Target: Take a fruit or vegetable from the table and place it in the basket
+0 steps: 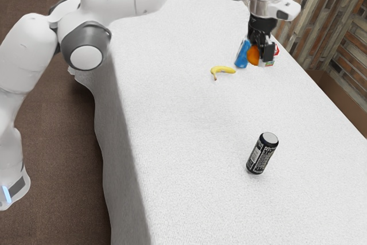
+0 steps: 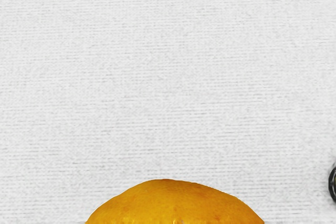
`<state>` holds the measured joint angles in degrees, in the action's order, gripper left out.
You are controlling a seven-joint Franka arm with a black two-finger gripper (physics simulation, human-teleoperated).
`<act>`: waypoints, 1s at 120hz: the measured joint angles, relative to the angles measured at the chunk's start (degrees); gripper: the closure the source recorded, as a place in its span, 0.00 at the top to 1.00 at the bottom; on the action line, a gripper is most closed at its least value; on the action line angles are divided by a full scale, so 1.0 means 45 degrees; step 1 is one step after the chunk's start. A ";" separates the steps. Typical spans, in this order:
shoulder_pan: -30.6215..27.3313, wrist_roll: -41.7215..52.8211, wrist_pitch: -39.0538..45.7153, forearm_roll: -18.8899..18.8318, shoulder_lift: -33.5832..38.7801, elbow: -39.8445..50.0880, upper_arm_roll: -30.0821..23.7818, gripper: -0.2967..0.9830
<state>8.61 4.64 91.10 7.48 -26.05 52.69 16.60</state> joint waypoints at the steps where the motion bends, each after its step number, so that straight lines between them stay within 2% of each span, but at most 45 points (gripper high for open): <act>1: 0.0186 0.0001 -0.0033 -0.0007 0.0029 -0.0089 0.0033 0.50; 19: 0.3069 0.0028 -0.0436 -0.0076 0.0151 -0.0756 0.0097 0.50; 32: 0.4631 0.0048 -0.0556 -0.0087 0.0130 -0.1041 -0.0143 0.50; 46: 0.5064 0.0054 -0.0584 -0.0098 -0.0452 -0.1872 -0.1652 0.50; 54: 0.5754 0.0057 -0.0271 -0.0095 -0.1037 -0.2128 -0.2083 0.50; 72: 0.7169 0.0056 0.0913 -0.0057 -0.2144 -0.2255 -0.2331 0.49; 98: 0.7952 0.0041 0.2210 -0.0041 -0.3099 -0.2307 -0.2742 0.49; 120: 0.8003 0.0022 0.2854 -0.0042 -0.3290 -0.2308 -0.2809 0.50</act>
<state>44.62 4.74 103.94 7.29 -40.85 42.30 3.96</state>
